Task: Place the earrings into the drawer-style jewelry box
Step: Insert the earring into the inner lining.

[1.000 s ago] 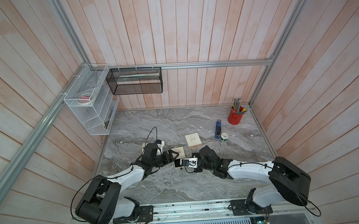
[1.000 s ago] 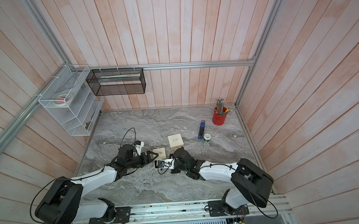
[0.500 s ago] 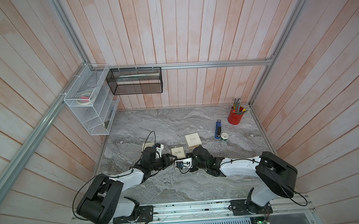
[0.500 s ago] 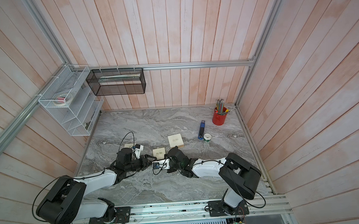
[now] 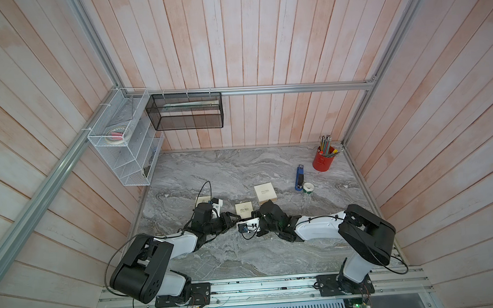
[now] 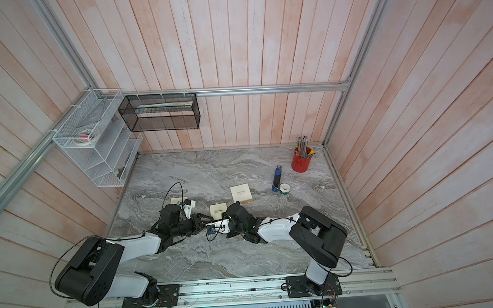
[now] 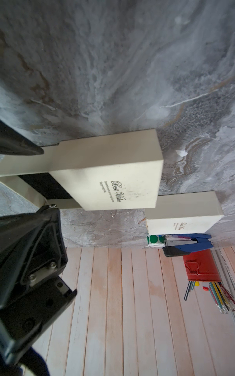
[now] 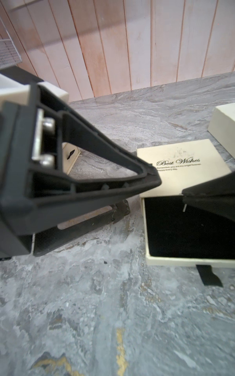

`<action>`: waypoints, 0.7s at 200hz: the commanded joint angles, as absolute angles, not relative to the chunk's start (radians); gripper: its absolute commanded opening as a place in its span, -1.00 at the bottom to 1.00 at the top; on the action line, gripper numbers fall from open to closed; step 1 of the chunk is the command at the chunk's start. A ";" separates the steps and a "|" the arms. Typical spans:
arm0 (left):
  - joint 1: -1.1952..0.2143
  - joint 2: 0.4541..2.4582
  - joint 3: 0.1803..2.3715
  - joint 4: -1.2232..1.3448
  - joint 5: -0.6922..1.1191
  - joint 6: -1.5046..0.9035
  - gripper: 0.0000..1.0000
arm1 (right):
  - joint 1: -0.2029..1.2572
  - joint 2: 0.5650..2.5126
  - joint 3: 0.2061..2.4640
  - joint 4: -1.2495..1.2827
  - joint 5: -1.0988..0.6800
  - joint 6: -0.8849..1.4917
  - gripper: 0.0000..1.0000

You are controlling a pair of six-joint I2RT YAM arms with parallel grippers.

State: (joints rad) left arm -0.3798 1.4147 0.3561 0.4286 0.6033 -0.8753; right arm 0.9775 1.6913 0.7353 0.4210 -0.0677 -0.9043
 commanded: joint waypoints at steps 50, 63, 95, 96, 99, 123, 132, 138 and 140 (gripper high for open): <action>-0.374 1.421 0.339 0.434 0.604 -0.840 -0.22 | 1.003 1.738 0.762 0.445 -0.043 -0.934 -1.00; -0.373 1.424 0.339 0.434 0.601 -0.840 -0.22 | 1.004 1.741 0.762 0.446 -0.040 -0.935 -1.00; -0.374 1.434 0.341 0.439 0.604 -0.841 -0.22 | 1.008 1.749 0.760 0.457 -0.031 -0.935 -1.00; -0.373 1.434 0.341 0.439 0.604 -0.842 -0.22 | 1.008 1.749 0.761 0.457 -0.030 -0.935 -1.00; -0.372 1.436 0.341 0.440 0.605 -0.842 -0.22 | 1.008 1.750 0.762 0.458 -0.030 -0.935 -1.00; -0.373 1.445 0.345 0.440 0.610 -0.840 -0.23 | 1.009 1.753 0.762 0.462 -0.020 -0.935 -1.00; -0.374 1.449 0.347 0.440 0.612 -0.840 -0.23 | 1.009 1.754 0.762 0.461 -0.016 -0.935 -1.00; -0.374 1.453 0.348 0.440 0.615 -0.839 -0.23 | 1.009 1.755 0.761 0.461 -0.015 -0.937 -1.00; -0.374 1.453 0.348 0.439 0.615 -0.839 -0.23 | 1.010 1.755 0.760 0.462 -0.015 -0.936 -1.00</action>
